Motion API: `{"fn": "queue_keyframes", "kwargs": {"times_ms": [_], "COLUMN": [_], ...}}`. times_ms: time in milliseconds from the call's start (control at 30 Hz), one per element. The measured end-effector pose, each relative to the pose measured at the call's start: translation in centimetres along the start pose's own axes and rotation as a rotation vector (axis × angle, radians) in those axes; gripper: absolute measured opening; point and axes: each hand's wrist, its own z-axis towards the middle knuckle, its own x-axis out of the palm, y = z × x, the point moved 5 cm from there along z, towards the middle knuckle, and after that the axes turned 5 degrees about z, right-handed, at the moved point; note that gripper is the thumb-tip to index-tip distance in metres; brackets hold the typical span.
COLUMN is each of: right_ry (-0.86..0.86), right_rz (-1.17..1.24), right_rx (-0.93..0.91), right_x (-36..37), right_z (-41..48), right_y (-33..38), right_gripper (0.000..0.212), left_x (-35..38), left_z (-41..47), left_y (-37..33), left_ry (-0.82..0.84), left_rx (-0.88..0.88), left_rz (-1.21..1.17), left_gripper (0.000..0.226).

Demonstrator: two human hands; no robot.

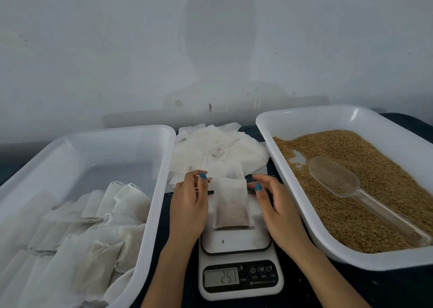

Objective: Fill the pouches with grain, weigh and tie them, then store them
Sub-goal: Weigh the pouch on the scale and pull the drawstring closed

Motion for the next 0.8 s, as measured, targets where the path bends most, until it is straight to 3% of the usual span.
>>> {"fn": "queue_keyframes", "kwargs": {"times_ms": [333, 467, 633, 800], "right_ry": [-0.005, 0.040, 0.120, 0.017], "right_rz": [-0.047, -0.118, -0.049, 0.080], "right_rx": [-0.017, -0.069, -0.043, -0.100], "right_x": [-0.1, 0.4, 1.6, 1.3], "right_z": [0.1, 0.4, 0.3, 0.4], "right_y": [-0.1, 0.1, -0.1, 1.3], "right_gripper": [0.031, 0.044, 0.055, 0.050], "left_x": [-0.1, 0.4, 0.6, -1.0], "left_z": [0.0, -0.3, -0.6, -1.3], "left_y": [0.1, -0.2, -1.2, -3.6], "left_ry": [0.019, 0.090, 0.089, 0.032], "left_rx": [-0.024, 0.000, 0.021, 0.051], "left_rz": [0.008, 0.083, 0.124, -0.008], "left_gripper": [0.024, 0.028, 0.027, 0.025]}}
